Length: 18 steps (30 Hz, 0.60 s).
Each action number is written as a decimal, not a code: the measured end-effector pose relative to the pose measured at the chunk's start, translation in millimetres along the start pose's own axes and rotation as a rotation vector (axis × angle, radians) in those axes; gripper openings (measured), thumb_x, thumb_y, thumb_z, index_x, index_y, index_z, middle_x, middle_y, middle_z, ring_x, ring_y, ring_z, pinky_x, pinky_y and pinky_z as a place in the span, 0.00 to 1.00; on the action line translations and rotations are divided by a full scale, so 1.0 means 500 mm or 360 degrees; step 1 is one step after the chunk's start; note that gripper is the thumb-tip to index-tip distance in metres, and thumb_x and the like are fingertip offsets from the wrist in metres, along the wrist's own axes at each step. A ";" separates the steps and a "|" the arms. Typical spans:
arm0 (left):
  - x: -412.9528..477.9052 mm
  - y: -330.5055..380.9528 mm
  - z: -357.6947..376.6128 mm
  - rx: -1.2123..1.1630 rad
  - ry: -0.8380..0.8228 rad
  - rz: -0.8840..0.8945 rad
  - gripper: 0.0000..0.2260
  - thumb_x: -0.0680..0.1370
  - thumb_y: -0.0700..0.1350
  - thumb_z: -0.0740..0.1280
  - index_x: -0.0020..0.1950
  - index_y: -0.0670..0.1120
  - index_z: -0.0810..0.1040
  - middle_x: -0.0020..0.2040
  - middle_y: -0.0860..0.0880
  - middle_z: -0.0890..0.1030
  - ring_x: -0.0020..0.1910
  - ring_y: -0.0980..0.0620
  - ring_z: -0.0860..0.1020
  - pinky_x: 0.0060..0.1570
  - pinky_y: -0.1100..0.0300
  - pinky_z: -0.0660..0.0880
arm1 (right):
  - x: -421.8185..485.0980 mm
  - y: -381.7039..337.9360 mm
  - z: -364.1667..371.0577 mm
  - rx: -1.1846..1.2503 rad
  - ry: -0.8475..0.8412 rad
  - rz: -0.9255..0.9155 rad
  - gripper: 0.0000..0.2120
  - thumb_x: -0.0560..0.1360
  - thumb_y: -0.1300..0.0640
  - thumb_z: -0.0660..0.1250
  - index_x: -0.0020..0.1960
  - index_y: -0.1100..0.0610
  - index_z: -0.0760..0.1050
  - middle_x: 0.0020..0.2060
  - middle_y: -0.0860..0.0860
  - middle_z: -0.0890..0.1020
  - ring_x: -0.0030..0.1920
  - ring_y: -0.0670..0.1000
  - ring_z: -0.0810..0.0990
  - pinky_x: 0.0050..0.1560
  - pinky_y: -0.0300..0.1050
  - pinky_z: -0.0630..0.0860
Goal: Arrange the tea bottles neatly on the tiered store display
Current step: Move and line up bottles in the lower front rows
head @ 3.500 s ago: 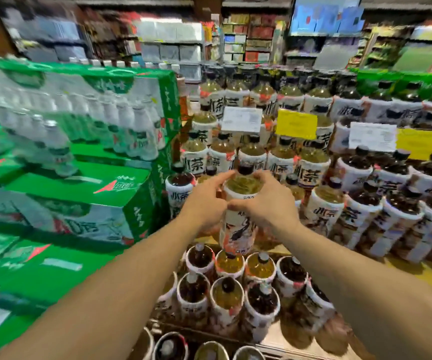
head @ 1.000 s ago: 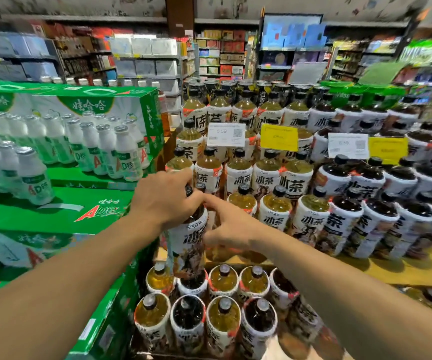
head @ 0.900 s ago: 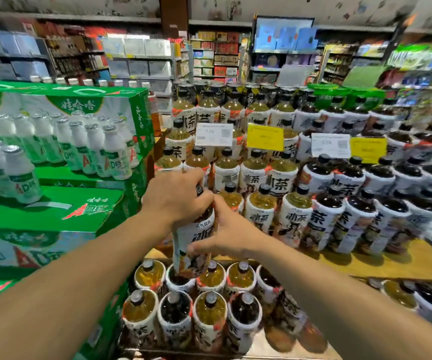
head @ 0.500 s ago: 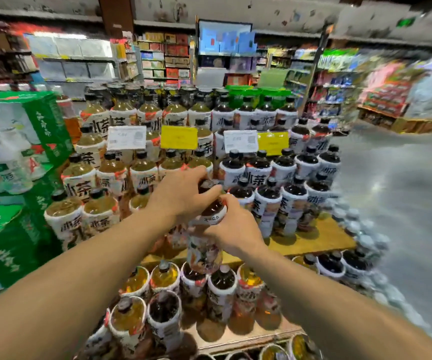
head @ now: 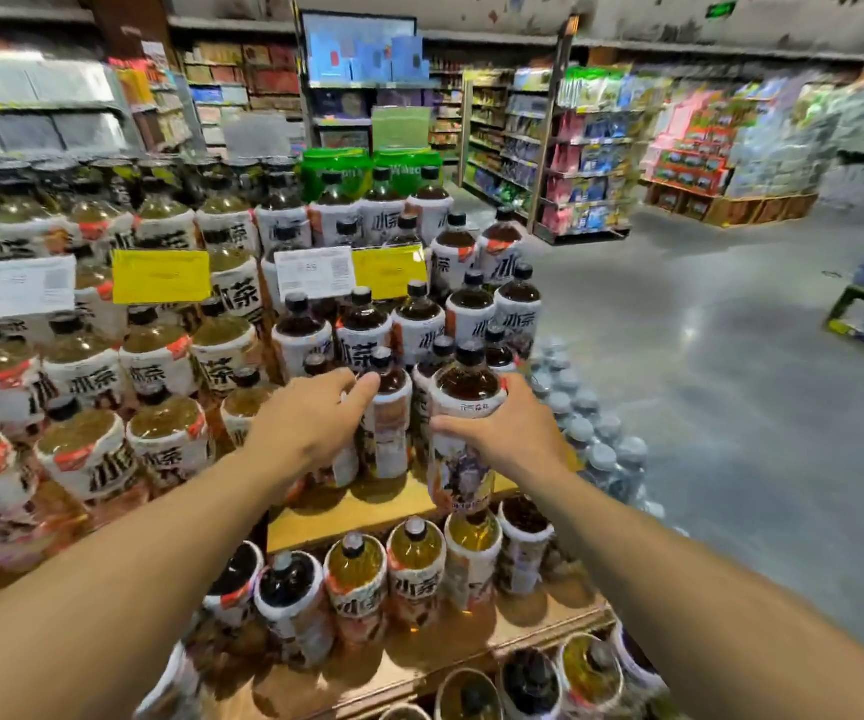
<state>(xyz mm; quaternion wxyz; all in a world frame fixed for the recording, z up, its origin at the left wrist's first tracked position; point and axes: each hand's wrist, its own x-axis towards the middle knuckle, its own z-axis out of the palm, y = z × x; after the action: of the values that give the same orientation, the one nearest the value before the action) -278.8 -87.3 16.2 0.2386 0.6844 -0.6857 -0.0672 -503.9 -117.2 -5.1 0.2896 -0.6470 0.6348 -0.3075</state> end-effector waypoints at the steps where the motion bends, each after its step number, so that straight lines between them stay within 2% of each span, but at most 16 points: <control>1: 0.008 0.007 0.009 0.0017 -0.0001 -0.0012 0.23 0.81 0.63 0.50 0.38 0.48 0.69 0.35 0.47 0.75 0.38 0.44 0.75 0.38 0.49 0.70 | 0.013 0.016 -0.006 0.0021 0.0011 0.0026 0.52 0.59 0.28 0.77 0.75 0.47 0.63 0.66 0.49 0.78 0.60 0.55 0.80 0.54 0.53 0.80; 5: 0.047 0.047 0.048 0.0063 -0.0046 -0.0053 0.24 0.81 0.64 0.50 0.41 0.48 0.72 0.36 0.46 0.77 0.37 0.46 0.76 0.39 0.50 0.72 | 0.057 0.068 -0.027 0.0052 0.0078 0.0079 0.54 0.55 0.26 0.77 0.73 0.47 0.64 0.66 0.48 0.79 0.61 0.55 0.80 0.57 0.55 0.80; 9: 0.078 0.073 0.086 0.0158 -0.0044 -0.0088 0.23 0.81 0.65 0.50 0.39 0.50 0.71 0.35 0.47 0.76 0.35 0.47 0.75 0.35 0.53 0.69 | 0.100 0.121 -0.052 0.0003 0.0102 0.0104 0.47 0.58 0.29 0.78 0.70 0.47 0.66 0.63 0.47 0.80 0.60 0.55 0.80 0.52 0.50 0.78; 14: 0.083 0.051 0.109 0.0263 -0.0074 -0.0155 0.22 0.81 0.65 0.49 0.41 0.51 0.72 0.36 0.49 0.77 0.37 0.48 0.76 0.34 0.54 0.68 | 0.170 0.190 -0.094 -0.0065 0.0202 0.0227 0.46 0.60 0.32 0.79 0.71 0.50 0.66 0.63 0.51 0.80 0.60 0.58 0.80 0.52 0.51 0.77; 18: 0.063 0.015 0.116 0.0235 -0.0066 -0.0152 0.26 0.78 0.68 0.47 0.45 0.52 0.76 0.36 0.51 0.80 0.36 0.52 0.78 0.37 0.53 0.74 | 0.224 0.225 -0.105 0.0065 0.0274 0.0335 0.46 0.60 0.34 0.80 0.70 0.50 0.66 0.63 0.53 0.80 0.60 0.59 0.79 0.55 0.52 0.77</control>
<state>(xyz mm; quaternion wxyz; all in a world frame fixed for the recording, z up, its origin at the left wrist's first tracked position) -308.1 -130.8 -24.2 0.1698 0.7306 -0.6601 -0.0420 -616.0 -231.3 -54.0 0.2777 -0.5422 0.7152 -0.3425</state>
